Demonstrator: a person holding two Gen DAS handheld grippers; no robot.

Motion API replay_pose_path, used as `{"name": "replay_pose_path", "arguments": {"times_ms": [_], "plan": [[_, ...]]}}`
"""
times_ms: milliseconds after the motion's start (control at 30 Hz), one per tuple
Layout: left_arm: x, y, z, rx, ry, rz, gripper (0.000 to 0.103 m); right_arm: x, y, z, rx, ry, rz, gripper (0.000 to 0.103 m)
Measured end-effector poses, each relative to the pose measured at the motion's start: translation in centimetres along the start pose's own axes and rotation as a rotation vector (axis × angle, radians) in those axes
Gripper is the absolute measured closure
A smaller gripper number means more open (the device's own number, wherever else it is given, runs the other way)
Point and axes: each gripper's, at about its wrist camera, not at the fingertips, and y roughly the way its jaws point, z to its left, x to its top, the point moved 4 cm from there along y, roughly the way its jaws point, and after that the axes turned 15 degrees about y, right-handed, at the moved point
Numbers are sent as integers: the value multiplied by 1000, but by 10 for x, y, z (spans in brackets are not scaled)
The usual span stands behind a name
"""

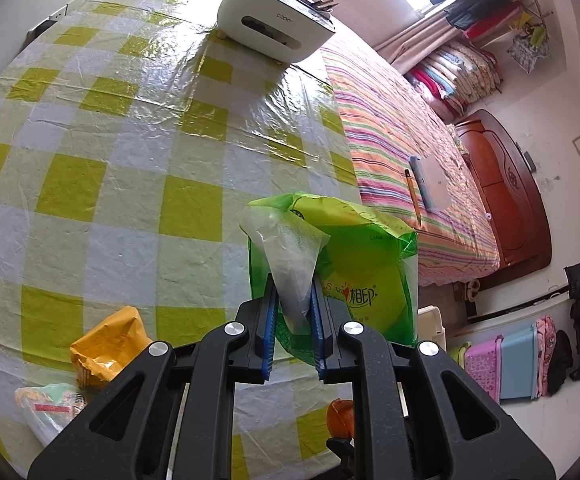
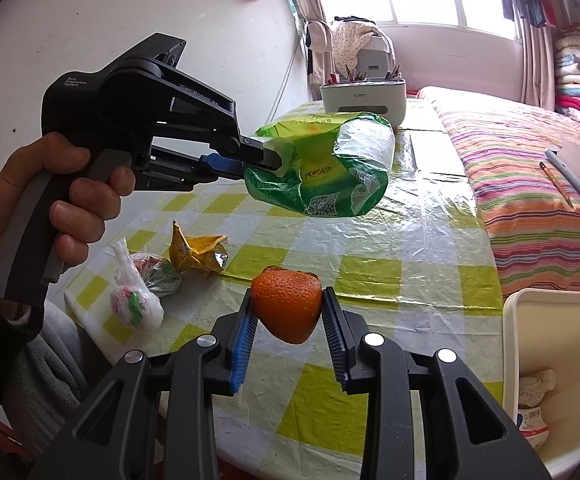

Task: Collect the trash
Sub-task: 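Lift and carry the orange and green snack bag over the cream bin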

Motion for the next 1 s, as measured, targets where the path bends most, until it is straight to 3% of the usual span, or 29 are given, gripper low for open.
{"name": "replay_pose_path", "arguments": {"times_ms": [1000], "plan": [[0,35,-81,-121,58,14,88,15,-41,-68,-63,169,-101,71]]}}
